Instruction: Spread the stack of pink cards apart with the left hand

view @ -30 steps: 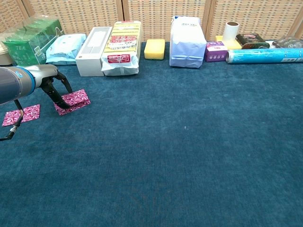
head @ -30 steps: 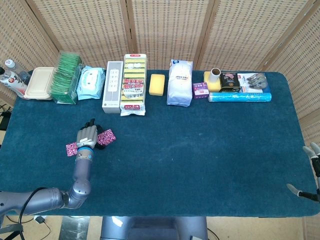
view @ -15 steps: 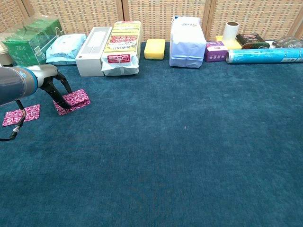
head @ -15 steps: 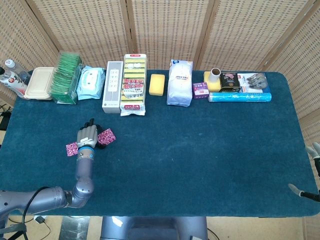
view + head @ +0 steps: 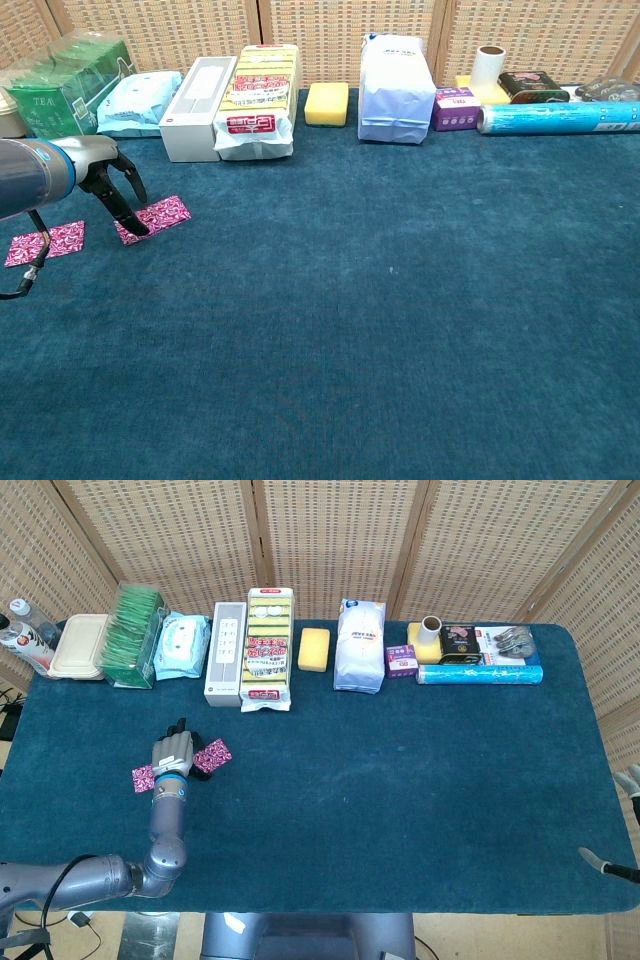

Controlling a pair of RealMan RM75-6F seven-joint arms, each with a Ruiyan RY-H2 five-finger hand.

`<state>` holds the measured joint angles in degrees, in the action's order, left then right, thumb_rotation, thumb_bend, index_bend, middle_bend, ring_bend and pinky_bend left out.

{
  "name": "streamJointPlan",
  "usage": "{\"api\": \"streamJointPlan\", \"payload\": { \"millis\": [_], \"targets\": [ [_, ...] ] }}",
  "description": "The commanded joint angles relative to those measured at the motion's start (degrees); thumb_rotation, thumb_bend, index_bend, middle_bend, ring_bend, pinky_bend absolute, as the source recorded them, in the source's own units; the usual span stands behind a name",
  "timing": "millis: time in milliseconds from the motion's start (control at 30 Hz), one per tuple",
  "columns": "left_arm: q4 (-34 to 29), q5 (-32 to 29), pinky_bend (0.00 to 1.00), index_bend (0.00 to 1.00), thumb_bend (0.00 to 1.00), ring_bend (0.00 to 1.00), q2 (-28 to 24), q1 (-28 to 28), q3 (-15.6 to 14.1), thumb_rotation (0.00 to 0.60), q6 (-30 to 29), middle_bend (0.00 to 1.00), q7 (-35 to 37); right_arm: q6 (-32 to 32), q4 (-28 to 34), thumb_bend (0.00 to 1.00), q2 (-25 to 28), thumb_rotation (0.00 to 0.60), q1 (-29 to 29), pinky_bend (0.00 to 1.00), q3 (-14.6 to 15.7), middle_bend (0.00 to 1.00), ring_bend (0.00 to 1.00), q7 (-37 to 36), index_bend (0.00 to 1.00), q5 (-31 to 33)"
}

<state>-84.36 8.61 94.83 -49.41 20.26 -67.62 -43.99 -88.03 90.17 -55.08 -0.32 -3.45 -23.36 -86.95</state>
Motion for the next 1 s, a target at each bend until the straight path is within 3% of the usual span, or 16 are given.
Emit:
{"api": "streamJointPlan", "payload": {
  "millis": [33,300,500,633,767,1000],
  "targets": [
    [-5.1,3.1,0.13,0.43,0.15,0.0,-3.1,1.8,-0.2,0.6,-0.6,0.0,1.9,0.2,-0.1,0.0,0.0,0.6,0.1,0.0,0.0,0.0,0.0,0.0,0.06,0.1],
    [-14.7,13.7,0.13,0.43,0.15,0.0,-10.3,7.5,-4.5,0.6,-5.7,0.0,6.2,0.1,0.5,0.0,-0.1,0.6,0.1,0.0,0.1,0.0,0.0,0.9,0.06,-0.3],
    [-14.3,19.4,0.13,0.41,0.13,0.0,-12.2,11.9,-9.3,0.6,-9.2,0.0,8.2,-0.2,1.0,0.0,0.0,0.6,0.0,0.0,0.4,0.0,0.0,1.4,0.06,-0.7],
    [-12.8,21.3,0.13,0.2,0.09,0.0,-12.7,13.5,-10.8,0.6,-8.1,0.0,9.8,-0.4,0.9,0.0,-0.1,0.6,-0.1,0.0,0.5,0.0,0.0,1.3,0.06,-0.8],
    [-9.4,22.6,0.13,0.07,0.08,0.0,-12.3,15.2,-11.7,0.6,-5.4,0.0,12.6,-0.4,0.9,0.0,-0.1,0.6,-0.1,0.0,0.5,0.0,0.0,1.3,0.06,-1.0],
    [-6.7,22.3,0.13,0.04,0.1,0.0,-11.0,15.4,-10.7,0.6,-2.7,0.0,13.5,-0.3,0.9,0.0,0.0,0.6,0.0,0.0,0.5,0.0,0.0,1.3,0.06,-1.0]
  ]
}}
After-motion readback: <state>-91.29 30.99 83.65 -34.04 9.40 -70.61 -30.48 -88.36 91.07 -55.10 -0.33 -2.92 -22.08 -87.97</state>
